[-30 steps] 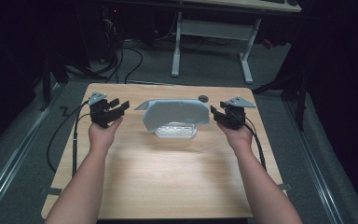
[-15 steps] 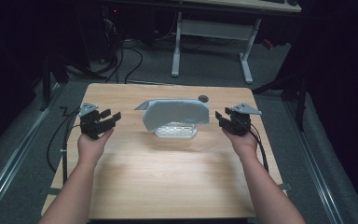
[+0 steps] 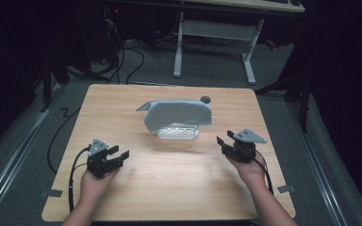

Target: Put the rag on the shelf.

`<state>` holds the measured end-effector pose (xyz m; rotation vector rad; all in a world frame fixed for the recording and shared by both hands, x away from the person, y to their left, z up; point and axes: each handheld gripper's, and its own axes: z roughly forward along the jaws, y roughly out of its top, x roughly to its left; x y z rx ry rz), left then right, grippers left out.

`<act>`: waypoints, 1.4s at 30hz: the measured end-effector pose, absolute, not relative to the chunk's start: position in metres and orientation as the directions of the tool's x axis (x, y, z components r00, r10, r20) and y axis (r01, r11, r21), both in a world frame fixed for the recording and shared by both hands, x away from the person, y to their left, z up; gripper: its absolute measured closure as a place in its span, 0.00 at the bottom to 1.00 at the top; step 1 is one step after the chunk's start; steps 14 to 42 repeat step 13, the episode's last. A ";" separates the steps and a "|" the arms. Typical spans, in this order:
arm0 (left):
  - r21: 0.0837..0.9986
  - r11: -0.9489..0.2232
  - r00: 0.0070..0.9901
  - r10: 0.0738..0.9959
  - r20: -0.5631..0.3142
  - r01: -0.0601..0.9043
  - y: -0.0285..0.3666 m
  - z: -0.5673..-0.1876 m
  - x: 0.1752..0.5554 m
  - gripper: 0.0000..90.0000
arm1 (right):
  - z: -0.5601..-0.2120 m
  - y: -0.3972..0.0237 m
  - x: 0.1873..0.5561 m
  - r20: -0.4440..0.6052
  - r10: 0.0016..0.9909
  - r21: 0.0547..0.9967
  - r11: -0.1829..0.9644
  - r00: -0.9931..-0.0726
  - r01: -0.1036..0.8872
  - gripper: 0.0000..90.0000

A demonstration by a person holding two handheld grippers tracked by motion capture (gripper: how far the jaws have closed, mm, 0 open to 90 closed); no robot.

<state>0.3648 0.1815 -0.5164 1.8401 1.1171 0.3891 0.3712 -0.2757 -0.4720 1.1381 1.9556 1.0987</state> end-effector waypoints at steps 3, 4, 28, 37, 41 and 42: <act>0.808 -0.192 0.570 0.796 -0.203 0.557 0.164 -0.525 0.345 0.49 | -0.484 -0.274 0.349 -0.097 0.886 0.861 0.304 -0.454 0.408 0.52; 0.796 -0.201 0.577 0.788 -0.214 0.570 0.157 -0.528 0.338 0.49 | -0.488 -0.275 0.340 -0.096 0.885 0.859 0.305 -0.456 0.411 0.51; 0.801 -0.311 0.652 0.748 -0.126 0.512 0.125 -0.526 0.320 0.47 | -0.507 -0.288 0.310 -0.066 0.897 0.847 0.283 -0.438 0.450 0.50; 0.801 -0.311 0.652 0.748 -0.126 0.512 0.125 -0.526 0.320 0.47 | -0.507 -0.288 0.310 -0.066 0.897 0.847 0.283 -0.438 0.450 0.50; 0.801 -0.311 0.652 0.748 -0.126 0.512 0.125 -0.526 0.320 0.47 | -0.507 -0.288 0.310 -0.066 0.897 0.847 0.283 -0.438 0.450 0.50; 0.801 -0.311 0.652 0.748 -0.126 0.512 0.125 -0.526 0.320 0.47 | -0.507 -0.288 0.310 -0.066 0.897 0.847 0.283 -0.438 0.450 0.50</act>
